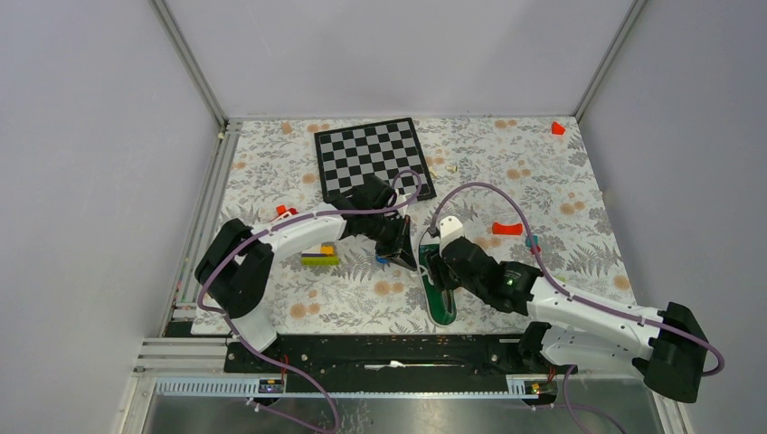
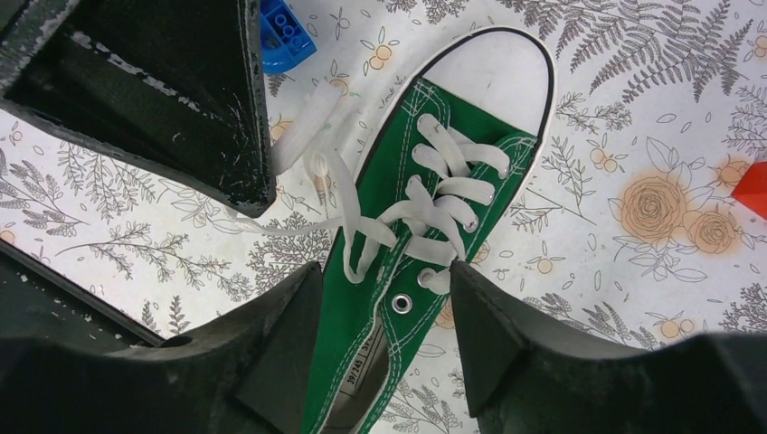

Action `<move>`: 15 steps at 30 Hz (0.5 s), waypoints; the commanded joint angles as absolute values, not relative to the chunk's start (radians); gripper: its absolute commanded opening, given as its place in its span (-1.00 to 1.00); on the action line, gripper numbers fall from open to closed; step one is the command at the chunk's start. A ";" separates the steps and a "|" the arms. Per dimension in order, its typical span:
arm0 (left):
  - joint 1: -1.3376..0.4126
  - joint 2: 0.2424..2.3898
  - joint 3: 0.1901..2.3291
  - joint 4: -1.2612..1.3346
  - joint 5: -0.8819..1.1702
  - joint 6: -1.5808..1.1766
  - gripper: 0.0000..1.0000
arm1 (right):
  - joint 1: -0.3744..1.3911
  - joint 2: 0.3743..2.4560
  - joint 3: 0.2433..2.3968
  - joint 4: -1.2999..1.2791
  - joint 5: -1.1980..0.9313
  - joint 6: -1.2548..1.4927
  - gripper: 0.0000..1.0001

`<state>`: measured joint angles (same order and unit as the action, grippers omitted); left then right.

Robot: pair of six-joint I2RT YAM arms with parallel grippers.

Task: Tie the shoes
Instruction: Cross the shoelace with the shoelace.

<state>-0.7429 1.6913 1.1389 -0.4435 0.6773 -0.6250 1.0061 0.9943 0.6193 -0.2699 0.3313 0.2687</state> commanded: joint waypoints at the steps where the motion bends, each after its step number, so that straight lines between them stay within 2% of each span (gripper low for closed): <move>1: -0.746 1.678 1.173 -0.422 0.684 -0.610 -1.00 | 0.989 1.013 0.681 -0.323 0.325 0.241 0.30; 3: -0.746 1.679 1.169 -0.422 0.684 -0.608 -1.00 | 0.979 1.033 0.697 -0.350 0.342 0.233 0.39; 8: -0.745 1.676 1.163 -0.423 0.677 -0.602 -1.00 | 0.932 1.053 0.719 -0.393 0.331 0.226 0.41; 15: -0.738 1.702 1.152 -0.422 0.680 -0.594 -1.00 | 0.925 1.012 0.707 -0.345 0.199 0.233 0.23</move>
<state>-0.7429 1.6917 1.1389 -0.4469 0.6769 -0.6167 0.9302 1.0485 0.6758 -0.3759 0.2920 0.2359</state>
